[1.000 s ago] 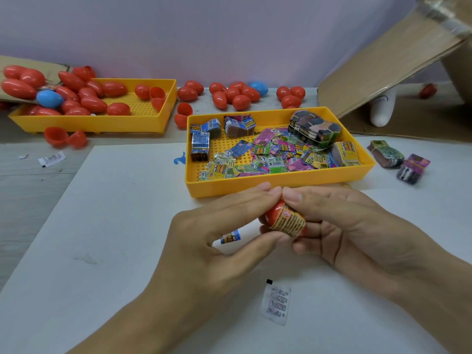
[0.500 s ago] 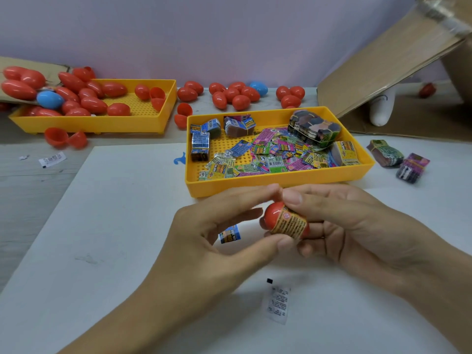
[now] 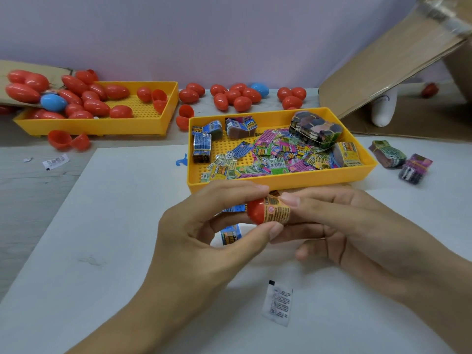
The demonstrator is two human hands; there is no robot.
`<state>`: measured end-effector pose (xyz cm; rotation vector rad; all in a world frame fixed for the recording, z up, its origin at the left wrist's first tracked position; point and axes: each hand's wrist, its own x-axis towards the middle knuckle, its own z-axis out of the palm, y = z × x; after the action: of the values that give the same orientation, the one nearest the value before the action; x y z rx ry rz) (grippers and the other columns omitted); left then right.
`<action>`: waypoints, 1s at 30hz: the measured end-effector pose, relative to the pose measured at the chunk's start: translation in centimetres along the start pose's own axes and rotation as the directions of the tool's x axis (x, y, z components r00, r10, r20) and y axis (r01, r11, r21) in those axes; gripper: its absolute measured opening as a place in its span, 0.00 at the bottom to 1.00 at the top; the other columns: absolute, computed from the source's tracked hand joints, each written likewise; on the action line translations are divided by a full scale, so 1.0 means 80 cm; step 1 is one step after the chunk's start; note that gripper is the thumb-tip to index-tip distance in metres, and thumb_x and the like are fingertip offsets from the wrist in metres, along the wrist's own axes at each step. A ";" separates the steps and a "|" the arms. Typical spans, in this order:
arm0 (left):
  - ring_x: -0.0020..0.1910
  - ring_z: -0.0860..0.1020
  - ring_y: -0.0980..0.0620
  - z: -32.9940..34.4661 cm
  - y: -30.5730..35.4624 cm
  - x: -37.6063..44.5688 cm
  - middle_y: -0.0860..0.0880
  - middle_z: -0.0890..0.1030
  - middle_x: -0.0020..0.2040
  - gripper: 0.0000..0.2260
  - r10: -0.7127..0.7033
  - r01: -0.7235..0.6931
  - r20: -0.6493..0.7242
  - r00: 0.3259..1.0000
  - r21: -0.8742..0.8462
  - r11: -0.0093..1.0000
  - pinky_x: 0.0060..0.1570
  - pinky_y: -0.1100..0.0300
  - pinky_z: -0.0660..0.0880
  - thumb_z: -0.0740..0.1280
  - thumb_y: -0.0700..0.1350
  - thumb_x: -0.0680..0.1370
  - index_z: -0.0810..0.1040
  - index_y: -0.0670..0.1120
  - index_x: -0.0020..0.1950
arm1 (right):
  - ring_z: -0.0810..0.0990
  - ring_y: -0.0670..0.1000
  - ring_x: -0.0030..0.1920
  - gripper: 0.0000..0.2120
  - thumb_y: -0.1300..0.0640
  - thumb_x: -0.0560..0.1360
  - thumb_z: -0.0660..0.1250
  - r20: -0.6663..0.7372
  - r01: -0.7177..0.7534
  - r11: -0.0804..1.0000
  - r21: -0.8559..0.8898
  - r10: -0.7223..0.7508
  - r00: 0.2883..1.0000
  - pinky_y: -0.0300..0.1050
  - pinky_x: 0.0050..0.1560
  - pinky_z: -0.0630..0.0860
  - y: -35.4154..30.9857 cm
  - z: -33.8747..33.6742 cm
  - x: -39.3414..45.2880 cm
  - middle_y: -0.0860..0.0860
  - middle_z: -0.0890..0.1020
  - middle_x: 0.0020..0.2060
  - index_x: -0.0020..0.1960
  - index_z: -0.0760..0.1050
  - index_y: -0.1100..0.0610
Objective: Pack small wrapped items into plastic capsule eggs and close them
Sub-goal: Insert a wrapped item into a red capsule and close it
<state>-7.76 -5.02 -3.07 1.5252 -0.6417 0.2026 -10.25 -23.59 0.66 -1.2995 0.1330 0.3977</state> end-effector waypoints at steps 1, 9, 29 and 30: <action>0.55 0.82 0.45 0.000 0.000 -0.001 0.48 0.83 0.52 0.14 0.005 -0.005 0.001 1.000 0.014 1.000 0.50 0.60 0.79 0.76 0.41 0.70 0.83 0.45 0.55 | 0.87 0.54 0.40 0.17 0.52 0.65 0.73 -0.004 0.003 1.000 0.012 -0.003 1.000 0.38 0.28 0.79 0.001 0.001 0.000 0.60 0.86 0.44 0.46 0.84 0.64; 0.56 0.81 0.45 0.000 0.003 -0.002 0.50 0.82 0.54 0.17 -0.001 -0.001 0.032 0.999 0.057 0.998 0.52 0.58 0.79 0.77 0.40 0.70 0.80 0.46 0.57 | 0.87 0.55 0.39 0.16 0.49 0.63 0.73 -0.037 -0.007 0.998 0.062 0.009 0.999 0.39 0.26 0.78 0.001 0.005 0.001 0.61 0.86 0.44 0.46 0.85 0.59; 0.53 0.82 0.48 0.003 0.008 -0.001 0.51 0.80 0.54 0.22 -0.249 0.251 0.031 0.968 -0.123 0.960 0.50 0.59 0.79 0.74 0.49 0.69 0.78 0.57 0.63 | 0.85 0.50 0.37 0.10 0.55 0.66 0.77 -0.114 0.375 0.863 -0.339 -0.433 0.894 0.42 0.29 0.79 0.014 0.009 -0.004 0.52 0.86 0.39 0.47 0.84 0.54; 0.48 0.83 0.48 0.003 0.010 0.001 0.50 0.82 0.51 0.18 -0.312 0.315 0.041 0.949 -0.140 0.939 0.46 0.59 0.80 0.72 0.53 0.69 0.80 0.55 0.59 | 0.84 0.49 0.38 0.12 0.56 0.65 0.78 -0.114 0.417 0.825 -0.381 -0.490 0.864 0.43 0.30 0.80 0.015 0.009 -0.005 0.51 0.86 0.40 0.48 0.84 0.53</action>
<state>-8.16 -5.21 -2.32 1.4670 -0.4091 -0.1000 -11.11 -22.72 -0.12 -1.6666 -0.0825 -0.1408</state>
